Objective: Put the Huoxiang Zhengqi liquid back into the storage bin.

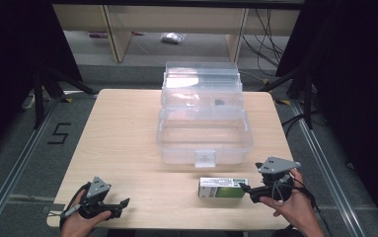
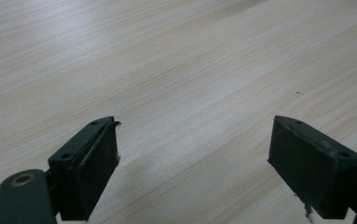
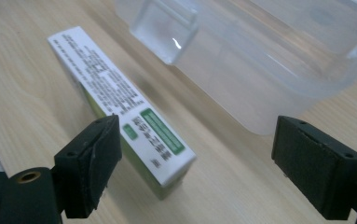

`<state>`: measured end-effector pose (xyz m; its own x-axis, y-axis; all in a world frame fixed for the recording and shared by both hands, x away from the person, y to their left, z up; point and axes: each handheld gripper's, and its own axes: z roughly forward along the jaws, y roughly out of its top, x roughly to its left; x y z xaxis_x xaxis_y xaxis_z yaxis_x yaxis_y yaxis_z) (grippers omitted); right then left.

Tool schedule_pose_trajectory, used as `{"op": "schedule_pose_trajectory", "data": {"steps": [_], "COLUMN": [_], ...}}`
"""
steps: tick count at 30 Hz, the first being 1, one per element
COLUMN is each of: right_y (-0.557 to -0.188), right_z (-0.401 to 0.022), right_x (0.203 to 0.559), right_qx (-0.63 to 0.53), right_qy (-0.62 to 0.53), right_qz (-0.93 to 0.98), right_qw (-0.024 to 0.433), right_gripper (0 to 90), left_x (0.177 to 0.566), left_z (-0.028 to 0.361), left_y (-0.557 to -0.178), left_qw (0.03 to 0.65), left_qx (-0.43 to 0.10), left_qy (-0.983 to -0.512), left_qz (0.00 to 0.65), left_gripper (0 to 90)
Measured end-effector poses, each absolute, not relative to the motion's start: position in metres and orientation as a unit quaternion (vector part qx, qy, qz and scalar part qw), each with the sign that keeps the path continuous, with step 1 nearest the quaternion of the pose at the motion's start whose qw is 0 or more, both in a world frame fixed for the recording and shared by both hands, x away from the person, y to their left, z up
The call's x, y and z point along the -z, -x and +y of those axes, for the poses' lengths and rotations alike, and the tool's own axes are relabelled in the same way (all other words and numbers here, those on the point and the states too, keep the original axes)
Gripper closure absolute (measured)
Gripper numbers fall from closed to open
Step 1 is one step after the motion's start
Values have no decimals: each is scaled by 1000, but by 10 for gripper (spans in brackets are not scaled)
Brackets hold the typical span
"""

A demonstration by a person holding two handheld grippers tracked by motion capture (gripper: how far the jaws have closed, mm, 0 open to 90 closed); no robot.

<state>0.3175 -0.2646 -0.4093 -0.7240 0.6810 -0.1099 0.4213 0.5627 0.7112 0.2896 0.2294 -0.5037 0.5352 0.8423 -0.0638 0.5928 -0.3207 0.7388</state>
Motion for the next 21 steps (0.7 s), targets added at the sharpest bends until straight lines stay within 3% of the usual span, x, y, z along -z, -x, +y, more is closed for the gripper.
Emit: {"op": "schedule_pose_trajectory", "data": {"steps": [21], "right_y": [-329], "right_z": [-208], "right_x": [410], "right_qx": [-280], "right_qy": [-217], "right_qz": [922], "right_qw": [158], "right_gripper": [165], "left_x": [504], "left_z": [229], "left_y": [-290], "left_qw": [375], "left_qx": [-163], "left_qy": [-793], "left_qz": [452], "left_gripper": [151]}}
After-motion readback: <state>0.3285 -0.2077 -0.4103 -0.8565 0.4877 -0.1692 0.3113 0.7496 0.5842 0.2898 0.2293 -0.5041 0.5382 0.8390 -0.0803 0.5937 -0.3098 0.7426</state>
